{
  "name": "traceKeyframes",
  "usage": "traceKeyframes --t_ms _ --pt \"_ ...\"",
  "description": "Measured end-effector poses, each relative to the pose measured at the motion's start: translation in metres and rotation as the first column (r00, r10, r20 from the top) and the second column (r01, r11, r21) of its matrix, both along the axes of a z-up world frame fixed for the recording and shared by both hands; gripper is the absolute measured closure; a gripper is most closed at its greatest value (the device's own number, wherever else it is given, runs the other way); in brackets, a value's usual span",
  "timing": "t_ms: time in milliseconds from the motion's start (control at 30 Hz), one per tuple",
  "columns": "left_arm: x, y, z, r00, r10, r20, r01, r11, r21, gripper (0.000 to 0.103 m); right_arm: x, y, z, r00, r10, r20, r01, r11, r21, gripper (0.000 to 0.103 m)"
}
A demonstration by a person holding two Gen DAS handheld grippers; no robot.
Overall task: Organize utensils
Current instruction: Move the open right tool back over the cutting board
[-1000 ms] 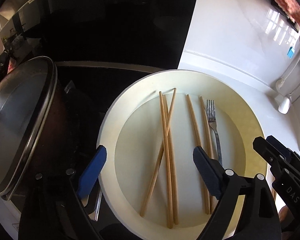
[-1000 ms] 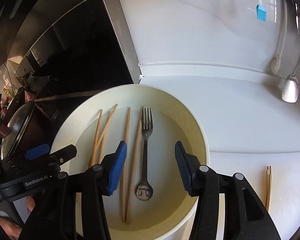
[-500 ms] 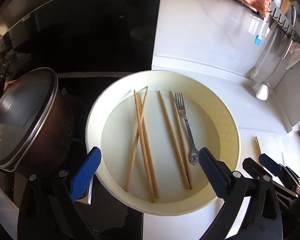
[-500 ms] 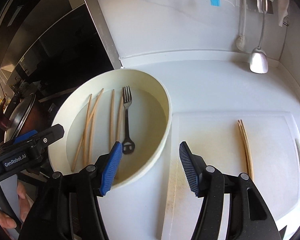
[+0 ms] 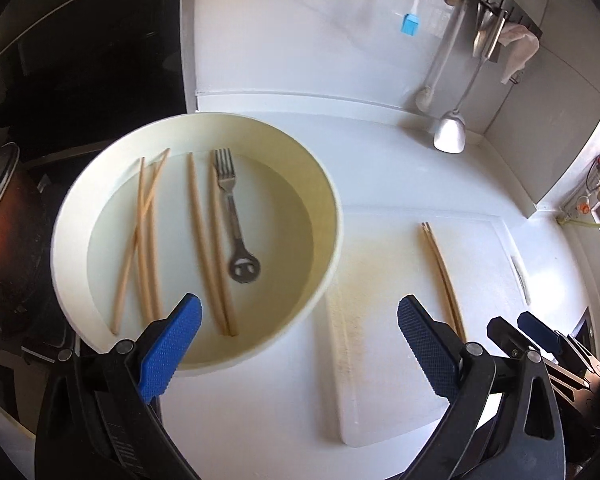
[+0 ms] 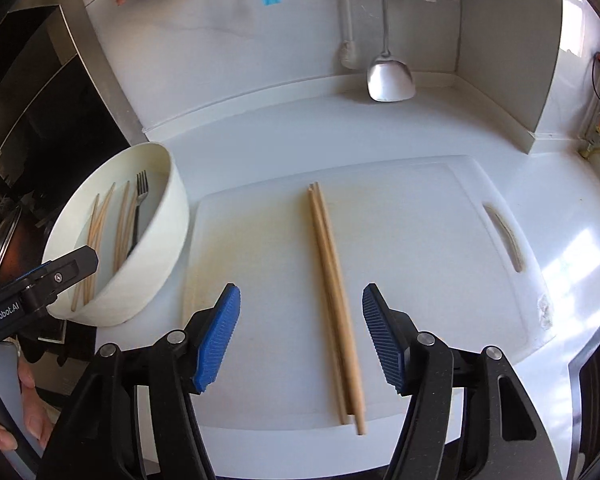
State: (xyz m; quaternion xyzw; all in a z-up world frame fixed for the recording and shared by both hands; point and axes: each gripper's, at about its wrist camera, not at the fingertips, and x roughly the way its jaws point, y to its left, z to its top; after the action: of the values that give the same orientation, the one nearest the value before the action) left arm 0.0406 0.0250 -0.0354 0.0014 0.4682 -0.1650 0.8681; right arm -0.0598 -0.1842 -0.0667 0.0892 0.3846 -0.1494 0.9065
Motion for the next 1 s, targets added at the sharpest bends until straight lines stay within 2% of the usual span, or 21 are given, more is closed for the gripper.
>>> traceKeyframes --t_ms 133,333,433,667,867,1000 --pt "-0.025 -0.032 -0.008 1.000 0.008 -0.001 -0.008 1.000 0.003 0.006 -0.022 -0.030 -0.004 0.999 0.032 0.008 -0.032 0.999 -0.026 0.040" --pt "-0.058 -0.065 -0.026 0.995 0.096 -0.033 -0.095 0.995 0.015 0.006 -0.037 -0.067 -0.013 0.992 0.125 0.005 -0.125 0.992 -0.029 0.040" --pt "-0.069 -0.073 -0.032 0.990 0.139 -0.014 -0.138 0.990 0.037 0.006 -0.034 -0.076 -0.022 0.985 0.173 0.004 -0.173 0.985 -0.016 0.039" --pt "-0.073 -0.071 -0.047 0.977 0.209 0.034 -0.211 0.976 0.061 0.006 -0.015 -0.074 -0.038 0.973 0.229 0.038 -0.229 0.973 -0.002 0.039" --pt "-0.073 -0.067 -0.060 0.976 0.208 0.068 -0.212 0.976 0.058 0.006 -0.001 -0.066 -0.054 0.971 0.229 0.068 -0.228 0.973 -0.027 0.039" --pt "-0.074 -0.064 -0.067 0.975 0.212 0.073 -0.216 0.975 0.059 0.006 0.004 -0.062 -0.062 0.973 0.227 0.048 -0.224 0.973 -0.062 0.039"
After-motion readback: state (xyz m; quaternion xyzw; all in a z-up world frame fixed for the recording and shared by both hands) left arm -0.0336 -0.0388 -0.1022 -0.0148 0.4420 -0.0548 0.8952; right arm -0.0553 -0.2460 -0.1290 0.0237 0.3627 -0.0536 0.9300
